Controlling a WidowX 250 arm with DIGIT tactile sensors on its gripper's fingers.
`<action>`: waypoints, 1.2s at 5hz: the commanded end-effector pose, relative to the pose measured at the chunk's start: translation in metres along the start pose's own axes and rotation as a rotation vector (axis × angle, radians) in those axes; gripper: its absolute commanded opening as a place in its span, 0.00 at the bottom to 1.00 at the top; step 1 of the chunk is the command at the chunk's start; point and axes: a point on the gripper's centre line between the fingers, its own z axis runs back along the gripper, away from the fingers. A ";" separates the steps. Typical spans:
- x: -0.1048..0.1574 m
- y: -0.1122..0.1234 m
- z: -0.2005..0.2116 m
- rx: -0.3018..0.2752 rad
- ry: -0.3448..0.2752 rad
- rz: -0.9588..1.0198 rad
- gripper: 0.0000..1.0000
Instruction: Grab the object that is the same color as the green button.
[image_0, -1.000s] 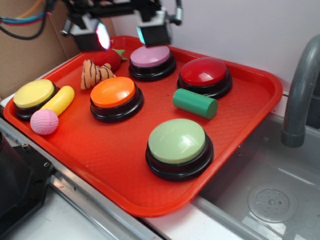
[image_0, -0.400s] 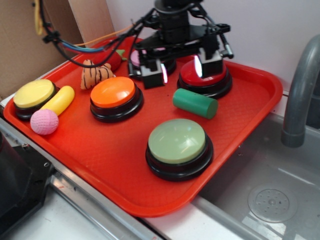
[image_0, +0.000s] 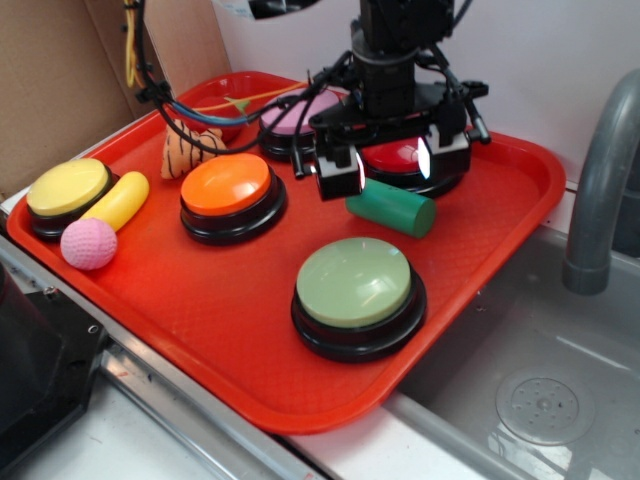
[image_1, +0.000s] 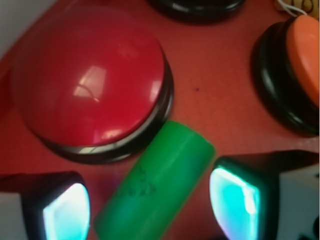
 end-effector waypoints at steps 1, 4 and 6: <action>0.011 -0.001 -0.005 -0.033 0.025 -0.009 1.00; 0.000 0.009 -0.010 -0.098 0.056 -0.065 0.00; 0.015 -0.007 0.034 -0.167 0.061 -0.334 0.00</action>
